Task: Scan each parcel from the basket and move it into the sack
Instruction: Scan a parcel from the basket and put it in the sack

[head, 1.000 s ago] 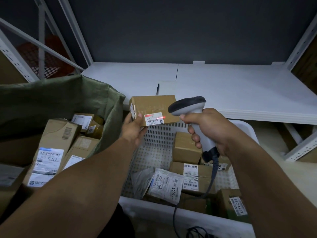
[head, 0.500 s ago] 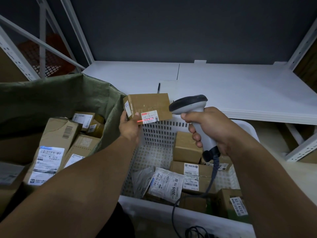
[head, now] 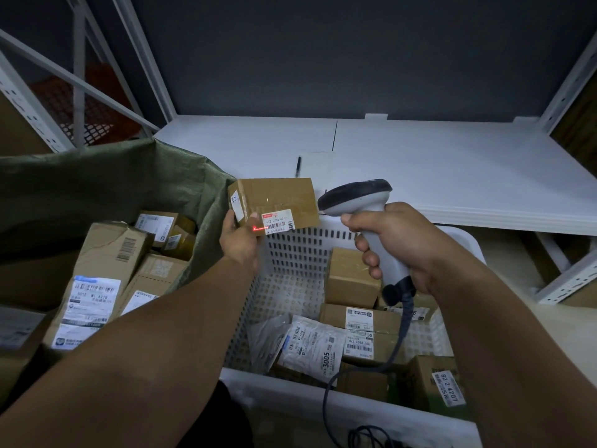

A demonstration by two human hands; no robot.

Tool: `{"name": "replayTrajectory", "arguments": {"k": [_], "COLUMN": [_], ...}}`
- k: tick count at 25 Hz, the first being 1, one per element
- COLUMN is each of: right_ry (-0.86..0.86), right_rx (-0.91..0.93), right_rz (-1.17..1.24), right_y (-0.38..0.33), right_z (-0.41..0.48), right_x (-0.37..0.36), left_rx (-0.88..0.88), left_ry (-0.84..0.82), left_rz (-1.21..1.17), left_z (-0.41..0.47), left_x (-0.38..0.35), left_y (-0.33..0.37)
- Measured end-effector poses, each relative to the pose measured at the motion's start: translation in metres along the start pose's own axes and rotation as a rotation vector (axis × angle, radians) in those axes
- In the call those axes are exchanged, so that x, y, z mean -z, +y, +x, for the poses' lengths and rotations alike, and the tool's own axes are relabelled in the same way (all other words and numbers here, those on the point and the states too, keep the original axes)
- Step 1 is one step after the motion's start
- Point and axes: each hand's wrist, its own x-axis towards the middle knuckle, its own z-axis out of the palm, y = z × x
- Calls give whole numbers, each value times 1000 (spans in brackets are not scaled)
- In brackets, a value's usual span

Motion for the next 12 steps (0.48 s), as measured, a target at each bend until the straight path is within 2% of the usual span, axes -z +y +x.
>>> {"name": "replayTrajectory", "arguments": {"k": [4, 12], "right_ry": [-6, -25], "right_rx": [-9, -5], "right_rz": [1, -12], "right_y": [-1, -4], "right_z": [-1, -5], "right_x": [2, 3], "left_rx": [119, 106], "left_ry": [-82, 46], "left_rz": [-55, -81], "left_z": [-4, 12], "left_x": [2, 12], "left_y": [7, 2]}}
